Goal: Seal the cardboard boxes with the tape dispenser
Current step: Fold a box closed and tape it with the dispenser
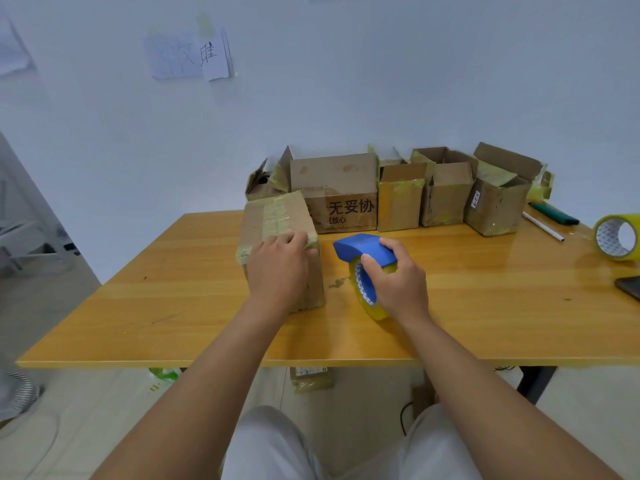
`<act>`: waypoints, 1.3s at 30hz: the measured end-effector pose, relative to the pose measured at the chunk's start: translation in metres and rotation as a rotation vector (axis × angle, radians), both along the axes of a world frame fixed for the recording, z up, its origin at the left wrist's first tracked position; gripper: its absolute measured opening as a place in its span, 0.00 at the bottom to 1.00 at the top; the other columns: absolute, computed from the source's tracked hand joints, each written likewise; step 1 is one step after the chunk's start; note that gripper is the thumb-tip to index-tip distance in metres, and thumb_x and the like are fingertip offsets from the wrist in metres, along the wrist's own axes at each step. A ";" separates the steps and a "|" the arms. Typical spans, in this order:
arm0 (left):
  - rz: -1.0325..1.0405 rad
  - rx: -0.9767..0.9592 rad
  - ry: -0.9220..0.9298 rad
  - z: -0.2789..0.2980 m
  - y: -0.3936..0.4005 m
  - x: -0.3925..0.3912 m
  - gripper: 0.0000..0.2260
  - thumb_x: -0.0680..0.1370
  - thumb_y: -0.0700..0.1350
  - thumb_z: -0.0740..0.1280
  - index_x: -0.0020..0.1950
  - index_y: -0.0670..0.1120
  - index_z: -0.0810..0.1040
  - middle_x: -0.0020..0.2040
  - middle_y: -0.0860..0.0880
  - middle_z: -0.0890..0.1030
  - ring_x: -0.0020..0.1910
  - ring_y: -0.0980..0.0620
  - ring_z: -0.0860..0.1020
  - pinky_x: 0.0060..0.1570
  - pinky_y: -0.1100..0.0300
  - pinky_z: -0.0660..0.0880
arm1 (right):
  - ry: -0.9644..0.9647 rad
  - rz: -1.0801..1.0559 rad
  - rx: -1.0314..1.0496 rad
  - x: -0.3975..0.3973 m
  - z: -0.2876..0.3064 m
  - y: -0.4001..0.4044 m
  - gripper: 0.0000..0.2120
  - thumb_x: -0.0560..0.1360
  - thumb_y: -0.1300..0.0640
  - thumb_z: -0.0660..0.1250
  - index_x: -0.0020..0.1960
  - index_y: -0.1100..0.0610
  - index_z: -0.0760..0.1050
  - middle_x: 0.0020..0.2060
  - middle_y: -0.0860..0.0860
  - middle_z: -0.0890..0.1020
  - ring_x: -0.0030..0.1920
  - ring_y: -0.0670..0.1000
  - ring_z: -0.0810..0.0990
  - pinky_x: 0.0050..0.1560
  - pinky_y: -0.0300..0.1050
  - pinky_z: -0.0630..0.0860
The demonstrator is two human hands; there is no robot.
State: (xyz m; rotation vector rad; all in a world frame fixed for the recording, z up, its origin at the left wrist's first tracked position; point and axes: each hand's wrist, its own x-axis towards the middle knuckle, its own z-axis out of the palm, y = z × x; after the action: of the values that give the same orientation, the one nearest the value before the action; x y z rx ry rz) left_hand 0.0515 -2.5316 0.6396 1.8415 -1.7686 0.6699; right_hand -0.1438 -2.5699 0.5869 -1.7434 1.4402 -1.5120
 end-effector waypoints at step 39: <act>-0.253 0.167 0.041 0.025 -0.011 0.037 0.15 0.81 0.56 0.64 0.64 0.52 0.79 0.53 0.52 0.78 0.54 0.50 0.73 0.47 0.57 0.63 | 0.005 -0.009 -0.019 0.001 -0.001 0.002 0.20 0.76 0.46 0.70 0.66 0.50 0.73 0.47 0.47 0.78 0.46 0.51 0.77 0.44 0.50 0.77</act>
State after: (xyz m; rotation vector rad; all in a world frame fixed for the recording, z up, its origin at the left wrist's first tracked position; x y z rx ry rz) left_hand 0.0883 -2.5424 0.6643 1.6801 -2.0375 0.3945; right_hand -0.1429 -2.5675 0.5861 -1.7548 1.4421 -1.5317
